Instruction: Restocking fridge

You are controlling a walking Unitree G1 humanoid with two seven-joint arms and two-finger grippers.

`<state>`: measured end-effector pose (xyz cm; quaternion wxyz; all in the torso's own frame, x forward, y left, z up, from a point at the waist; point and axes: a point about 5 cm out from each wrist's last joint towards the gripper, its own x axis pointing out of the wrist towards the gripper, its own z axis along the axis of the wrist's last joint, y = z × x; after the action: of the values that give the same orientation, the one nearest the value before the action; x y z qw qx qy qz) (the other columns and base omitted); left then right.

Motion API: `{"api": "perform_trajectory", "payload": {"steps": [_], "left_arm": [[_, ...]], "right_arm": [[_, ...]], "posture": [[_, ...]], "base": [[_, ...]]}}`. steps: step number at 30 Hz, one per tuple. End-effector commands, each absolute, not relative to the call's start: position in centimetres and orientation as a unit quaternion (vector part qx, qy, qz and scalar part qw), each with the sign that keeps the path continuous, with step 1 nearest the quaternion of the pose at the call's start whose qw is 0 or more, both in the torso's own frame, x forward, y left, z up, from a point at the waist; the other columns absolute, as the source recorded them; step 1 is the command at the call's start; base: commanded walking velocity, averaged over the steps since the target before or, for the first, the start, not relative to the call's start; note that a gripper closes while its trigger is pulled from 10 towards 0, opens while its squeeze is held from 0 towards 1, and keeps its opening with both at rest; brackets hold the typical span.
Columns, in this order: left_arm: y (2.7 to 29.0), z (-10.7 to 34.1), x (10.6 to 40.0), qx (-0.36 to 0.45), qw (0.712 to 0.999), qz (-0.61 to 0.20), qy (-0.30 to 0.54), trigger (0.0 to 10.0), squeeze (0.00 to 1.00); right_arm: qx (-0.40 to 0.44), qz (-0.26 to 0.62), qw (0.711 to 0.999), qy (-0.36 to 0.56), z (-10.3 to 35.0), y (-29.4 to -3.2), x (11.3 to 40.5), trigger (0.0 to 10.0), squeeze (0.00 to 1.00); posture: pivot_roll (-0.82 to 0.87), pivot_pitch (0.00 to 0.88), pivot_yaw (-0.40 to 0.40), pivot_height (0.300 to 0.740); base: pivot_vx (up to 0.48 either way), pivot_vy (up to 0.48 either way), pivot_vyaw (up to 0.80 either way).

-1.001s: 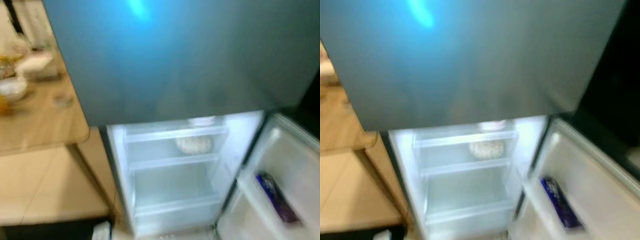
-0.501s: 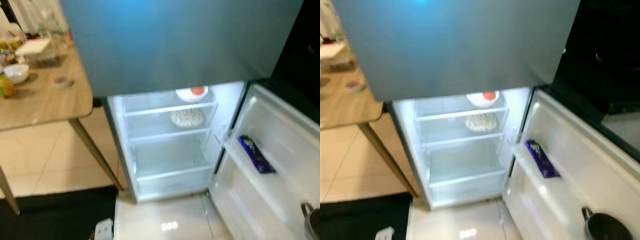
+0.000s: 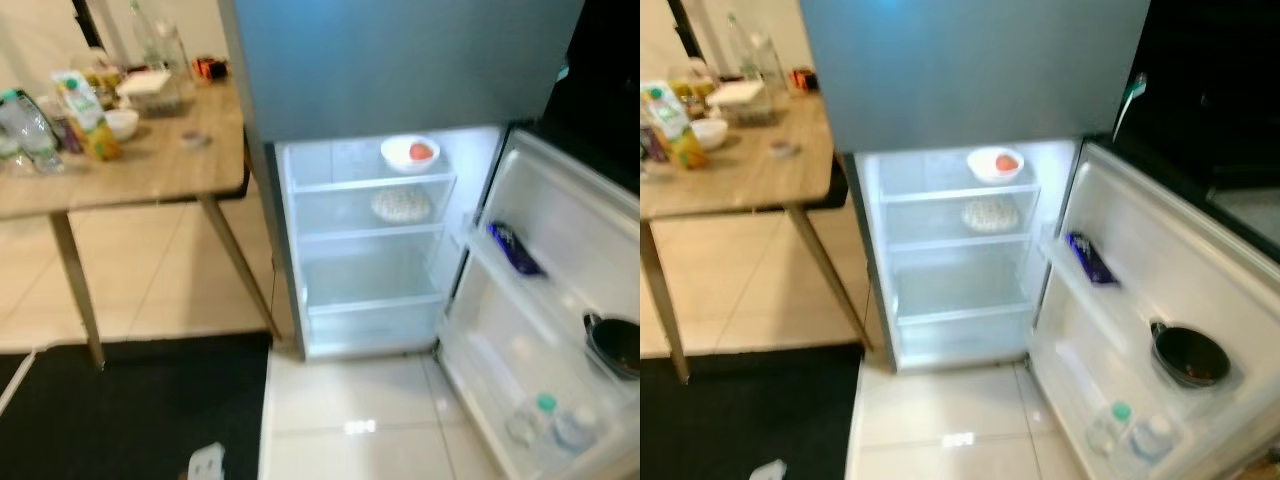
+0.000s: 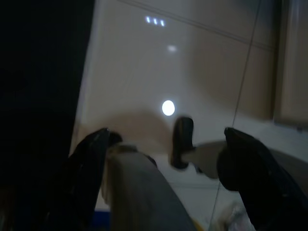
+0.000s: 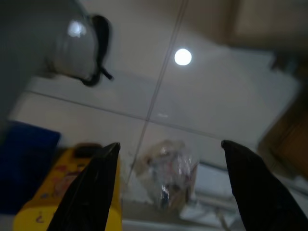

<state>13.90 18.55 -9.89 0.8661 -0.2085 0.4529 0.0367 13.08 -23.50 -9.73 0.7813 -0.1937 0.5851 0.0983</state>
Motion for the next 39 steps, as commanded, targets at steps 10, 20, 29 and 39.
{"api": "perform_trajectory", "payload": {"steps": [10,20,29,39], "left_arm": [[18.33,-9.7,14.45,-0.212,0.869,0.028,0.446,10.0,0.0],[18.31,-9.8,14.21,-0.21,0.868,0.03,0.449,10.0,0.0],[17.94,-9.82,14.14,-0.226,0.865,0.018,0.448,10.0,0.0],[17.78,-9.83,14.15,-0.232,0.863,0.015,0.449,10.0,0.0]], "right_arm": [[-0.191,0.104,0.77,0.6,-10.06,-23.27,12.24,10.0,0.0],[-0.192,0.104,0.769,0.601,-10.05,-23.28,12.26,10.0,0.0],[-0.197,0.088,0.773,0.596,-9.98,-23.52,12.37,10.0,0.0],[-0.192,0.062,0.792,0.576,-9.85,-23.67,12.67,10.0,0.0]], "posture": [[-0.13,0.0,0.022,0.74],[-0.13,0.0,0.022,0.74],[-0.13,0.0,0.018,0.74],[-0.13,0.0,0.016,0.74]], "base": [[0.0,0.0,-0.78],[0.0,0.0,-0.79],[0.0,0.0,-0.17],[0.0,-0.39,0.0]]}}
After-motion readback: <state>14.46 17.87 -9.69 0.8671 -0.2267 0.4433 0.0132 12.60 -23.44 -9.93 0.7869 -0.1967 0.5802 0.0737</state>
